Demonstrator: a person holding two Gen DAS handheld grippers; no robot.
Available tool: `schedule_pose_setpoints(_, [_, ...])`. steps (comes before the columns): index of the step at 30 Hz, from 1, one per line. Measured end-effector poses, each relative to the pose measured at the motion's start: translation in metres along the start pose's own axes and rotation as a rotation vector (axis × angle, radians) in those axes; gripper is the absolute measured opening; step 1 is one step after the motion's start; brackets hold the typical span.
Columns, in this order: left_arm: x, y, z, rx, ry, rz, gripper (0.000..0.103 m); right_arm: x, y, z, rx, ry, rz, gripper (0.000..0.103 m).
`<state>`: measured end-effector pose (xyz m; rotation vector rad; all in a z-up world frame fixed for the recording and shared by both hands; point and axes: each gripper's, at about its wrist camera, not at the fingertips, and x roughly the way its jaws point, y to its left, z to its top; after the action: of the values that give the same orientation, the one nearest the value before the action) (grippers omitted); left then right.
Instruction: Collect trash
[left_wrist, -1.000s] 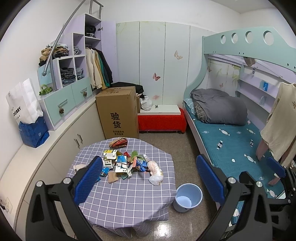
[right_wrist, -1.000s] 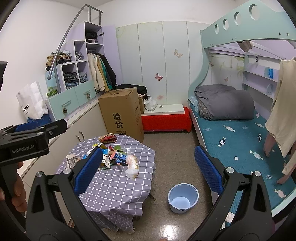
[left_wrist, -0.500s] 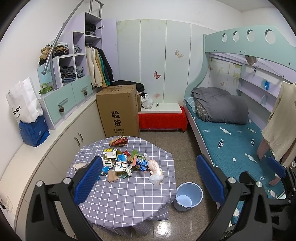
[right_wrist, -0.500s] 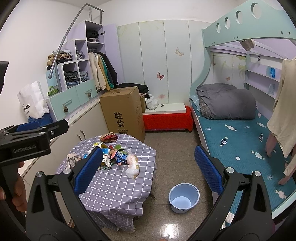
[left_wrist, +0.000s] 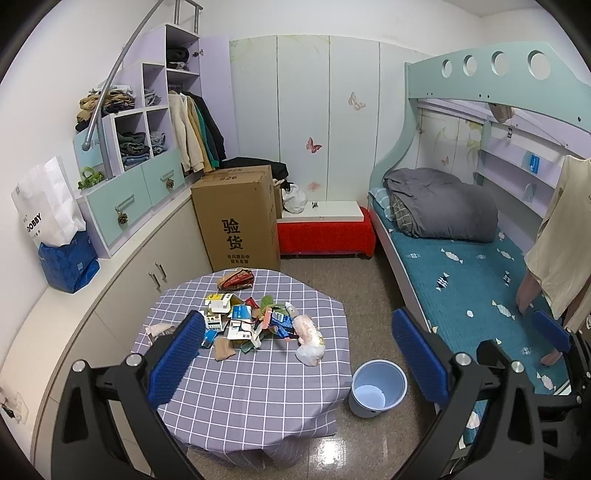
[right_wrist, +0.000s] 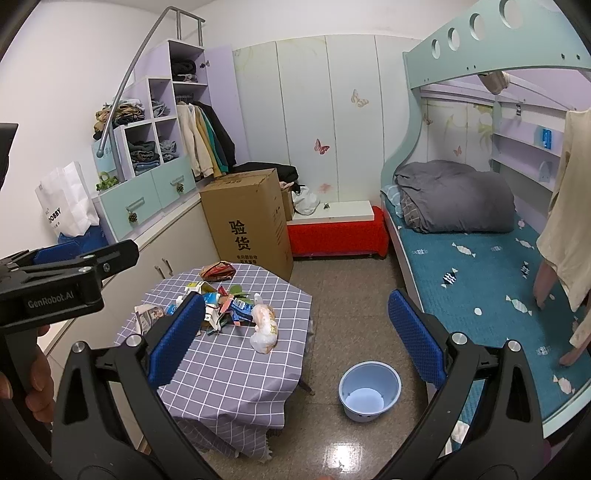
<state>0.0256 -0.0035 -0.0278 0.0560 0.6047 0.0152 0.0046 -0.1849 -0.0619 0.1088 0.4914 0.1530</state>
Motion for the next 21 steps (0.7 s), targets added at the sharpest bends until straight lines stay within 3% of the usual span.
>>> schedule_pose_setpoints(21, [0.020,-0.043,0.005,-0.002,0.059,0.019,0.099,0.014,-0.050,0.001,0.027,0.047,0.031,0.097])
